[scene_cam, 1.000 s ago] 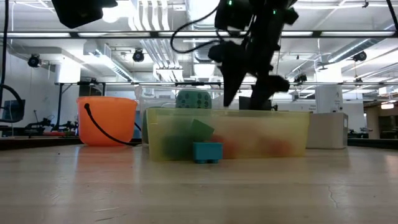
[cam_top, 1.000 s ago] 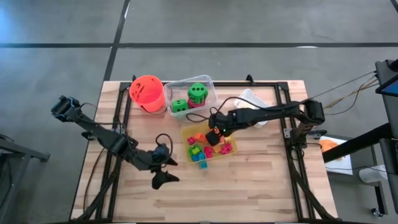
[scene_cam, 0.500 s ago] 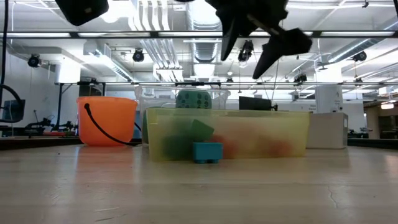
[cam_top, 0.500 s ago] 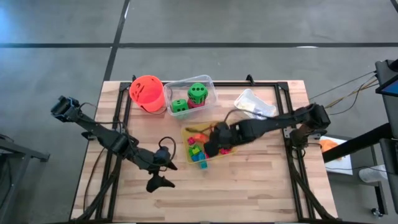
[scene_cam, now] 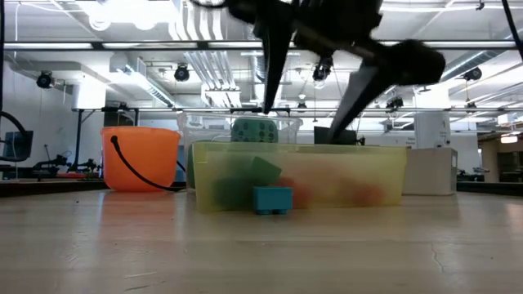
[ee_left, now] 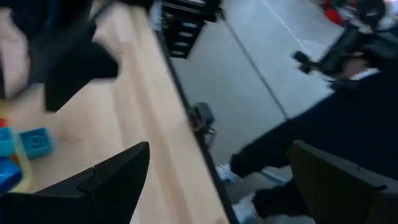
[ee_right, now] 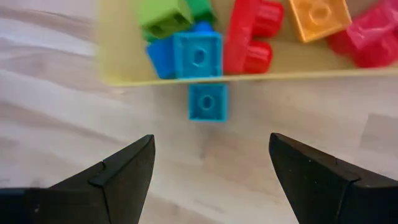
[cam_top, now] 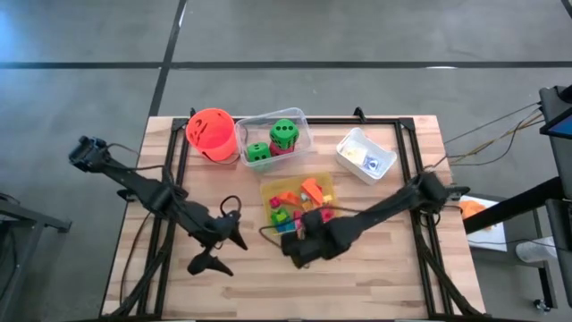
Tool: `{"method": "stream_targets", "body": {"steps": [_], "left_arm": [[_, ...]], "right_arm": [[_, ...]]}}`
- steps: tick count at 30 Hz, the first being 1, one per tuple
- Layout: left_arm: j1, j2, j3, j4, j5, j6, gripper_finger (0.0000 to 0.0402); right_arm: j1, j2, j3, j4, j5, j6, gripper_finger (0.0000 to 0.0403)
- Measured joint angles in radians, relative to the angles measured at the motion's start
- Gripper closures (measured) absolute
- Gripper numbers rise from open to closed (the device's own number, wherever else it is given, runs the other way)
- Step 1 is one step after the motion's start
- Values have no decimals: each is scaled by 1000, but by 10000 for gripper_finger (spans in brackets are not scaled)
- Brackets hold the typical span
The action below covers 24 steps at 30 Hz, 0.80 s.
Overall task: Pick & Place Toys
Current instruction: Put the blue game piece into the yellow bin
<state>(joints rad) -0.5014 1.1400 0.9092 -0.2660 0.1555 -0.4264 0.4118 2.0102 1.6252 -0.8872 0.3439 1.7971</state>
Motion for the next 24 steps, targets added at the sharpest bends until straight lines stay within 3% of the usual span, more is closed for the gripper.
{"method": "stream_targets", "body": {"steps": [6, 15, 24], "left_arm": [[-2, -36, -1, -35, 135, 35, 27], [-2, -52, -1, -53, 144, 61, 27], [-2, -53, -58, -37, 143, 18, 27]], "right_arm": [[14, 167, 148, -98, 24, 69, 92], [-3, 304, 279, -132, 37, -8, 92], [-17, 325, 284, -183, 31, -12, 92]]}}
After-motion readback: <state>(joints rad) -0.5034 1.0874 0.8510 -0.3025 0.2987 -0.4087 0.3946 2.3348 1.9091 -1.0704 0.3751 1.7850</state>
